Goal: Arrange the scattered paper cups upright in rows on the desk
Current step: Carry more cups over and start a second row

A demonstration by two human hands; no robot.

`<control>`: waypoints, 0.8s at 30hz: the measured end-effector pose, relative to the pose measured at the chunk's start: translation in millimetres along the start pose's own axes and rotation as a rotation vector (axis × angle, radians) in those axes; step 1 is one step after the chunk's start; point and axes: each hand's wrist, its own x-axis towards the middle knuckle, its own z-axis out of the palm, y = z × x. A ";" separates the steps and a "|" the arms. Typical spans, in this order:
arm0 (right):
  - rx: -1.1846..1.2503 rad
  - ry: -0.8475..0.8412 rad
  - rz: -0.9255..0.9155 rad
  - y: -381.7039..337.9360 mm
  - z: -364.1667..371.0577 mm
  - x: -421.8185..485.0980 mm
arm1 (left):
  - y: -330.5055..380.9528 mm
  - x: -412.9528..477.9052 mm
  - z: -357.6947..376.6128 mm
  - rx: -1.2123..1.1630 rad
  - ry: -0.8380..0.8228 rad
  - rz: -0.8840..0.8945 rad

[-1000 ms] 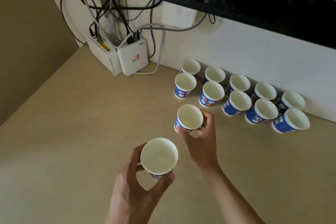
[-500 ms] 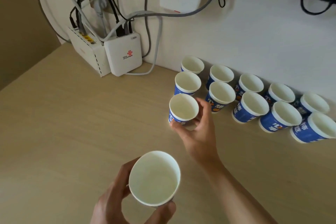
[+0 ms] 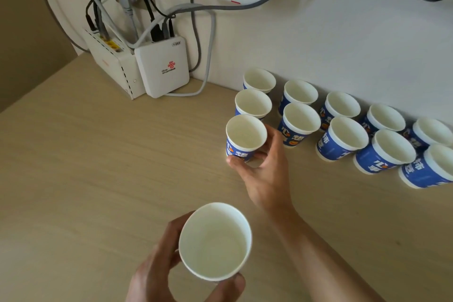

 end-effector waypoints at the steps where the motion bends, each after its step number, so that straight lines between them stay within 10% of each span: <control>1: 0.000 -0.004 0.004 -0.9 -1.1 -0.4 | 1.1 3.6 -3.9 0.075 -0.023 0.062; 8: -0.150 0.021 0.010 -8.0 -41.3 -38.8 | 6.1 3.4 -4.9 0.262 0.035 0.196; 15: -0.195 -0.400 -0.018 -32.6 -94.3 -77.5 | 16.3 28.9 24.9 0.182 -0.053 0.181; 24: -0.188 -0.156 -0.017 -30.7 -95.7 -68.0 | 20.3 38.2 67.7 0.183 -0.151 0.196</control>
